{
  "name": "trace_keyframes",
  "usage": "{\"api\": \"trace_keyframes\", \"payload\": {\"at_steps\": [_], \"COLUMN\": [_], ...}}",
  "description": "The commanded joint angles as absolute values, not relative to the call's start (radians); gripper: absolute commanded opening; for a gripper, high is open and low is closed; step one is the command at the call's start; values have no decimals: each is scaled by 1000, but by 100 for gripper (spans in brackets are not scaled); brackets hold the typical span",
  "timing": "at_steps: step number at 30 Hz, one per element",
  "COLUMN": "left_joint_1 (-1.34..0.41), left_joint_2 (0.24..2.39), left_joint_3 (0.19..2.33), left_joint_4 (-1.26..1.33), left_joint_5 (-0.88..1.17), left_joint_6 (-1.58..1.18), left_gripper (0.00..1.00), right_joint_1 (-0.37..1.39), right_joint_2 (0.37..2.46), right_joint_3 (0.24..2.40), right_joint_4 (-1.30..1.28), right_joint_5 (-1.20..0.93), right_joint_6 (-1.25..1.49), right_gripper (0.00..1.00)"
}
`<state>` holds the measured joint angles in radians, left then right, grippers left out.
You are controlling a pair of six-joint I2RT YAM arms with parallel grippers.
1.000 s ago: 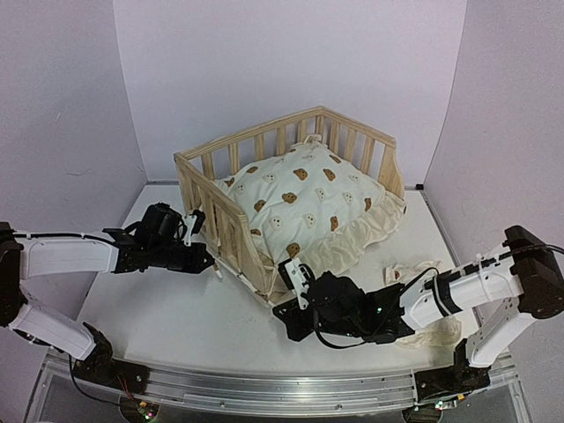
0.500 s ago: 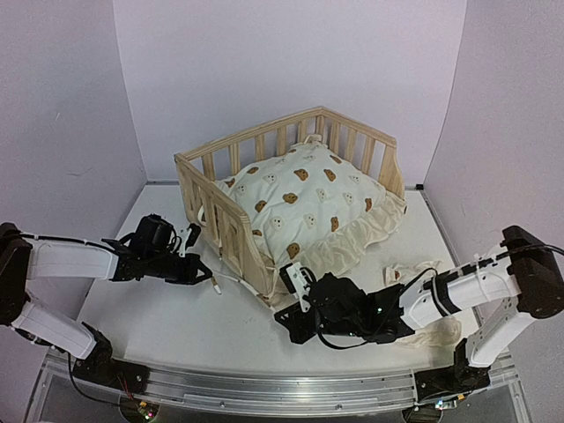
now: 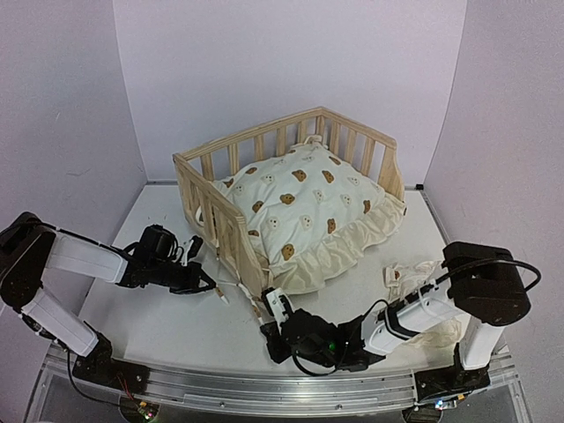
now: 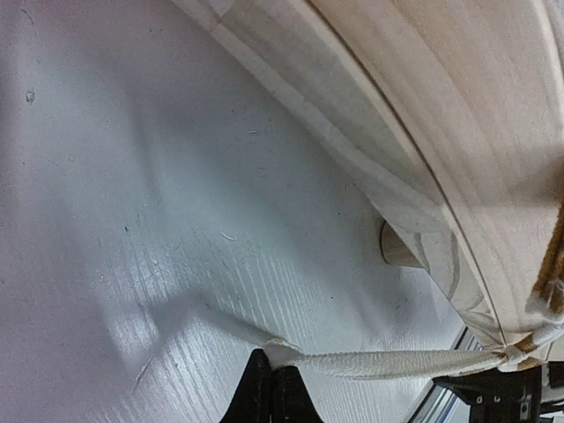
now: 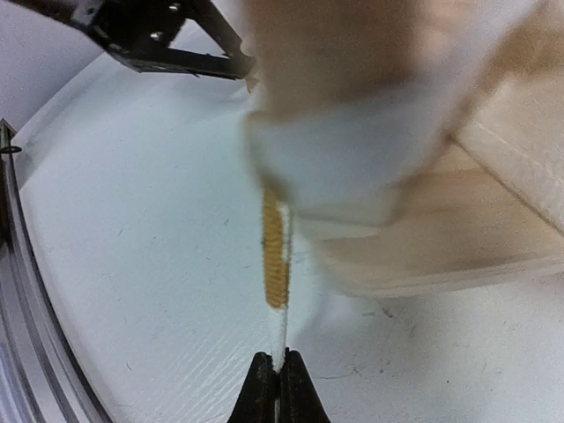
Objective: Set up the pet bed
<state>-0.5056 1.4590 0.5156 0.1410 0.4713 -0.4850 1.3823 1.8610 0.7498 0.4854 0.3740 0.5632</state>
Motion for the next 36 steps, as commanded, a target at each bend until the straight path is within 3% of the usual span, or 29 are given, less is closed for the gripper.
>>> {"api": "trace_keyframes", "payload": {"at_steps": [1, 6, 13, 26, 27, 28, 33, 36], "left_joint_1": [-487, -537, -675, -750, -749, -749, -745, -744], "left_joint_2": [1470, 1390, 1445, 1530, 1509, 1477, 1280, 1174], "left_joint_3": [497, 412, 356, 329, 320, 307, 246, 229], "left_joint_4": [224, 266, 378, 492, 492, 487, 386, 314], "left_joint_5": [472, 451, 399, 402, 393, 378, 289, 239], "left_joint_6": [-538, -603, -703, -770, -770, -774, -814, -837], "left_gripper": [0, 0, 0, 0, 1, 5, 41, 52], "right_joint_1": [1513, 1551, 1538, 1486, 1486, 1486, 1503, 1503], "right_joint_2": [1931, 1965, 2122, 2145, 2114, 2079, 1821, 1655], "right_joint_3": [796, 802, 1022, 1077, 1078, 1086, 974, 883], "right_joint_4": [473, 550, 407, 288, 220, 132, -183, -258], "right_joint_5": [608, 714, 691, 616, 605, 585, 454, 368], "right_joint_6": [387, 267, 77, 77, 110, 153, 394, 463], "right_gripper": [0, 0, 0, 0, 5, 19, 60, 77]}}
